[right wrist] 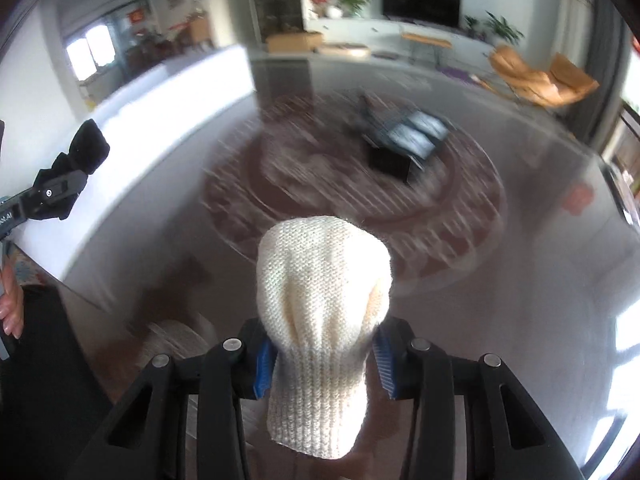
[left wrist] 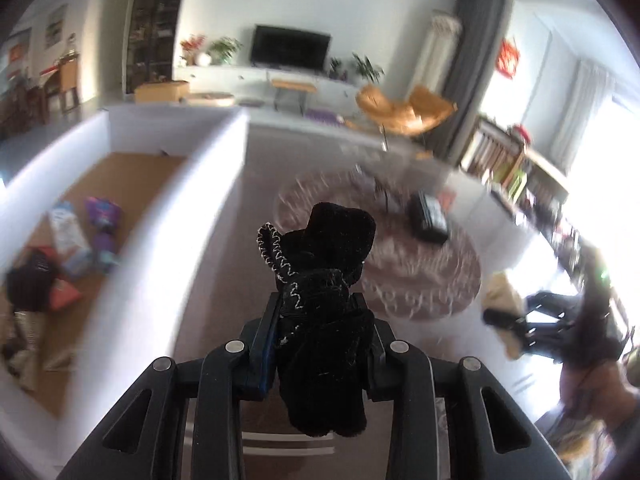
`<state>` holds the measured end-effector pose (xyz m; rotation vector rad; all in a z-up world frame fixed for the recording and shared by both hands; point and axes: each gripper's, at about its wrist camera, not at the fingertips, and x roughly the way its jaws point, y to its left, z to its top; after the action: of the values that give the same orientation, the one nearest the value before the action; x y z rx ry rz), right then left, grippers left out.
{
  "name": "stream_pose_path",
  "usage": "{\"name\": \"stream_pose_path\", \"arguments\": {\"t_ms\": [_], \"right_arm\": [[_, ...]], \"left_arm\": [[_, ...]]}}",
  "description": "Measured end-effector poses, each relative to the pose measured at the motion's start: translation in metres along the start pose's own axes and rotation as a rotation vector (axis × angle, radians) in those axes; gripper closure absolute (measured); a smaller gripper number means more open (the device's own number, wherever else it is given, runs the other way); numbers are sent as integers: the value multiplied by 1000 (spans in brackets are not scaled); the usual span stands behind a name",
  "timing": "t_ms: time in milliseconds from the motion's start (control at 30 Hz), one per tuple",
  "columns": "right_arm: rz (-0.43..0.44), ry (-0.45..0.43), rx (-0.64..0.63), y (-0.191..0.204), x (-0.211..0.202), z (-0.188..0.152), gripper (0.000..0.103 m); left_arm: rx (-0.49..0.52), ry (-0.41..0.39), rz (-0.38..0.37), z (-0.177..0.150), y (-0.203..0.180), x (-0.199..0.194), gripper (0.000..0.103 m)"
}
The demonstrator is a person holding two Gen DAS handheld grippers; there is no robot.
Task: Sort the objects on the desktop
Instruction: 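Carry the cream knitted item and black glove into the bin and open both tools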
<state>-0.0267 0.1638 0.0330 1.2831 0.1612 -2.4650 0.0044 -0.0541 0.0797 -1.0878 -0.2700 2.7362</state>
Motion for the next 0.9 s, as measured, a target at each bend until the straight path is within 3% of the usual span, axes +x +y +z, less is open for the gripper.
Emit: {"name": "stream_pose_path", "arguments": {"t_ms": [133, 200, 367, 500, 700, 767, 800, 833, 867, 900], "right_arm": [[94, -92, -94, 61, -14, 47, 61], [155, -133, -152, 100, -18, 74, 61], [335, -192, -254, 203, -19, 130, 61], [421, -168, -340, 279, 1, 151, 60], [430, -65, -383, 335, 55, 150, 59], [433, -48, -367, 340, 71, 149, 49], [446, -34, -363, 344, 80, 150, 30], [450, -21, -365, 346, 85, 149, 19], [443, -25, -362, 343, 87, 148, 19], [437, -41, -357, 341, 87, 150, 19]], "left_arm": [[-54, -56, 68, 22, 42, -45, 71], [-75, -72, 141, 33, 73, -63, 70], [-122, -33, 278, 43, 138, -77, 70], [-156, 34, 359, 41, 183, -72, 70], [-174, 128, 400, 23, 214, -47, 70], [-184, 142, 428, 16, 217, -42, 62], [-195, 153, 451, 14, 219, -38, 56], [-205, 161, 481, 12, 221, -34, 40], [-207, 159, 506, 11, 222, -35, 27], [-205, 148, 518, 10, 222, -37, 23]]}}
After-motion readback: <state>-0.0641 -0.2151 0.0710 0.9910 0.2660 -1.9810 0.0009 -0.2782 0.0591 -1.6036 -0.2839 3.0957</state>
